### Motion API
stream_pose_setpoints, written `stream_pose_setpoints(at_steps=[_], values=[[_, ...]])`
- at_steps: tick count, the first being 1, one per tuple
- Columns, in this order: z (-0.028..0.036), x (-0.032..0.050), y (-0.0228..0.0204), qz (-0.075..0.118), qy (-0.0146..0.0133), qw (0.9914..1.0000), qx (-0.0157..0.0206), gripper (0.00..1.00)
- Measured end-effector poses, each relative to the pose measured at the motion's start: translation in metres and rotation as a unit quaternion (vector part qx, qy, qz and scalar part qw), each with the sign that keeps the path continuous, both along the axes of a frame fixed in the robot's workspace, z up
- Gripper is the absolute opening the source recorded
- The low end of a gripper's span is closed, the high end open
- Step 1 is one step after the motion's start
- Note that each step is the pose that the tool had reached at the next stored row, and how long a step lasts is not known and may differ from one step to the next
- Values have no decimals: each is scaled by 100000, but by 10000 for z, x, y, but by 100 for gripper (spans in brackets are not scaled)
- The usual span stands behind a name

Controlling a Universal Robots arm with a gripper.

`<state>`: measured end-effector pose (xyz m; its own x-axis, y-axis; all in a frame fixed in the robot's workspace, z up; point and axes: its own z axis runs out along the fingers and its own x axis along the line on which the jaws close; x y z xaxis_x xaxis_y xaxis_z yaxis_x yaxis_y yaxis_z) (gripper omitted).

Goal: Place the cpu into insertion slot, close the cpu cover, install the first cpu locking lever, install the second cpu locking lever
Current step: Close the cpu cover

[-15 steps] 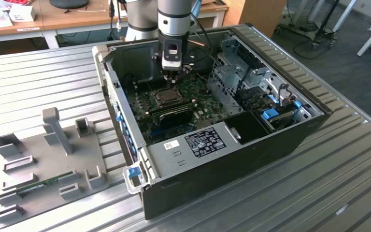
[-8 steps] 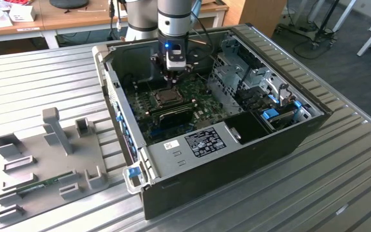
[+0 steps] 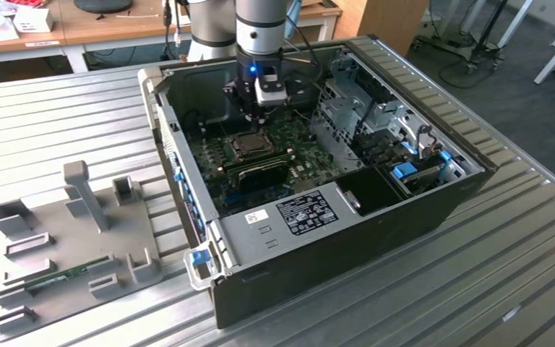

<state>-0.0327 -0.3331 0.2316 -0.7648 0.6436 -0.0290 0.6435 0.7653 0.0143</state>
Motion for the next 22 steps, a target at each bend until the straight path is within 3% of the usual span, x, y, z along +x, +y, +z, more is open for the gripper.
stream_pose_setpoints(at_steps=[3, 10, 13, 18, 22], values=[[-1, 0, 0, 1883, 0, 99982, 2, 10], [0, 0, 0, 1943, 0, 99981, 2, 10], [0, 0, 0, 3433, 1, 99941, 4, 10], [0, 0, 0, 7940, 1, 99684, 1, 10], [-1, 0, 0, 11597, 0, 99325, 4, 10]])
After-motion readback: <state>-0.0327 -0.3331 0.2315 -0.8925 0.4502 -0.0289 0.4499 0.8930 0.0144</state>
